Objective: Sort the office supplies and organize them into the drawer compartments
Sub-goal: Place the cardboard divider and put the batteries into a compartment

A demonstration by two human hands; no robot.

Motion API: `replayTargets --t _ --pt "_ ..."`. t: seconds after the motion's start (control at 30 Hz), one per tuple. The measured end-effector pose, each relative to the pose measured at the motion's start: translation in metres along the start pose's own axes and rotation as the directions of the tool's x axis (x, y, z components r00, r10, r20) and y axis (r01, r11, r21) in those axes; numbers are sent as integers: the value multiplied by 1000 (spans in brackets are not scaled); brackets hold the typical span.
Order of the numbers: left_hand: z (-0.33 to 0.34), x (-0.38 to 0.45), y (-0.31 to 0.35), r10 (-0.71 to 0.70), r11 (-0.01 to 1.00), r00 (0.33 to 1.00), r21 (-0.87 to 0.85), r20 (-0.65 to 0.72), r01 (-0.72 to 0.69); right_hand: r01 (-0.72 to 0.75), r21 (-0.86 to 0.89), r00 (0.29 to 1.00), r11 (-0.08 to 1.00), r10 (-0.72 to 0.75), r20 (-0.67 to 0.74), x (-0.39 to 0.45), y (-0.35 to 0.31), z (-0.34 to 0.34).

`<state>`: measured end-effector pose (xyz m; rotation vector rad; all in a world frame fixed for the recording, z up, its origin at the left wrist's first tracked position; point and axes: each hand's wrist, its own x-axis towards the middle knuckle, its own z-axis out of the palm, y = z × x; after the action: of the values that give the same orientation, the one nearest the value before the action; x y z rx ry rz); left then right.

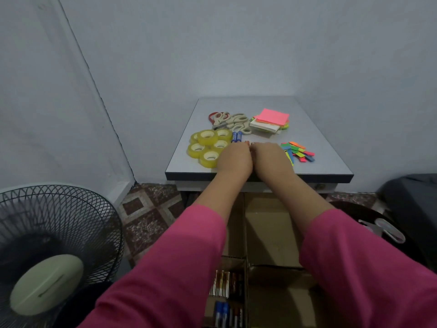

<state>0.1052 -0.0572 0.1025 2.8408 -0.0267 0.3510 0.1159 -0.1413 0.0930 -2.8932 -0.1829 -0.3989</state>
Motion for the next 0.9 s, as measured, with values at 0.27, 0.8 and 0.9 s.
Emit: replayTargets --t 0.27,0.8,0.9 --pt "-5 -4 4 -111 984 994 -140 9 111 -215 295 967 931 245 -70 -17 7 -7" --pt "-25 -64 -23 -11 981 992 -193 130 37 -179 410 983 894 179 40 -81 0 -19" --pt "-28 -96 -45 -20 928 979 -360 205 94 -175 570 984 803 156 83 -121 3 -12"
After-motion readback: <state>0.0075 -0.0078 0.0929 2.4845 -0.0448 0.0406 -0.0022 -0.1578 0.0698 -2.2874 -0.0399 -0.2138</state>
